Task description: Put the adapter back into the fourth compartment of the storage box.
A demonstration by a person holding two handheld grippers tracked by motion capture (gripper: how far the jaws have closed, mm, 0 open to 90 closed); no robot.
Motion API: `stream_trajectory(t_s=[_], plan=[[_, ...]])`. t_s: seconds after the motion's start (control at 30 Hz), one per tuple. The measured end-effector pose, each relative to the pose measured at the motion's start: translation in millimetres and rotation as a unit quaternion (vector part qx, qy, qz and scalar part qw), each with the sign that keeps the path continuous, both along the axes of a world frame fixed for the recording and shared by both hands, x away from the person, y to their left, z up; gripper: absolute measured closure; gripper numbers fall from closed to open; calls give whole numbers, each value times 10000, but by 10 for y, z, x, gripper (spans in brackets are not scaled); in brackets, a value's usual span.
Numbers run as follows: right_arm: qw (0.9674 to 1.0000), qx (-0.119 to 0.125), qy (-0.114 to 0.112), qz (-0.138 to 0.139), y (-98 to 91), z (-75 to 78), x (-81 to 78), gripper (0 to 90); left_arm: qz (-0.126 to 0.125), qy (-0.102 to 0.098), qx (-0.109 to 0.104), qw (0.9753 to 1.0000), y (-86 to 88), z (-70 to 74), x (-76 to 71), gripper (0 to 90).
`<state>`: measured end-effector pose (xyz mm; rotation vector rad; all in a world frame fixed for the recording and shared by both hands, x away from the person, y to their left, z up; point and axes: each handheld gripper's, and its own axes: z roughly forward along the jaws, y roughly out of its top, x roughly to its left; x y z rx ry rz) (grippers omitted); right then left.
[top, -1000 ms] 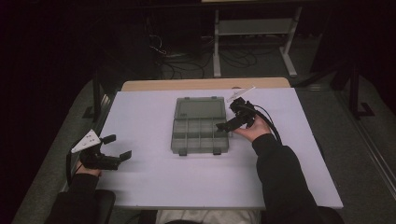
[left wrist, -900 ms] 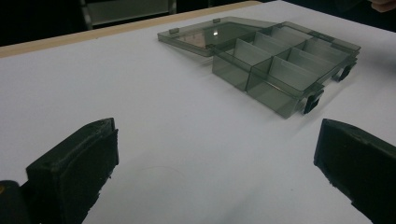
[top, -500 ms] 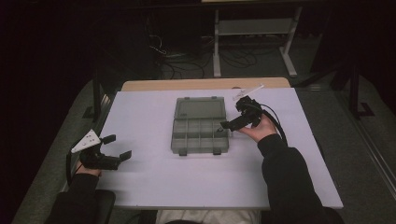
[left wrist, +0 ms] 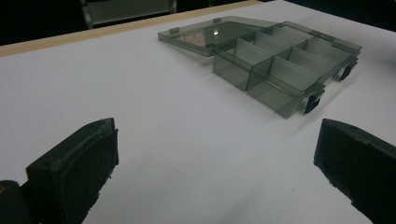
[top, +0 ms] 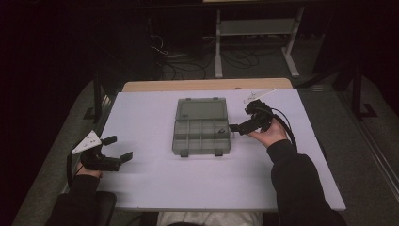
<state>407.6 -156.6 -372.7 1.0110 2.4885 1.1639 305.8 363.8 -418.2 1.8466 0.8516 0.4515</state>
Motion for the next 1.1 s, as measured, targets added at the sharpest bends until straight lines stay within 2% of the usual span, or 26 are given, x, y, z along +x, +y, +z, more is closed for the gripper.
stream_trajectory(t_s=[0.3, 0.83, 1.1], plan=[[9999, 116, -90, -4, -79, 17, -124, 0, -5, -1, -2, 10000, -1, -1, 0, 0], [9997, 149, -144, 89, -106, 7, -317, 0, -5, 7, -3, 10000, -7, -3, 3, 0], [9996, 226, -163, 42, -206, -4, -426, 0, -2, 2, -1, 10000, -6, -2, 3, 0]])
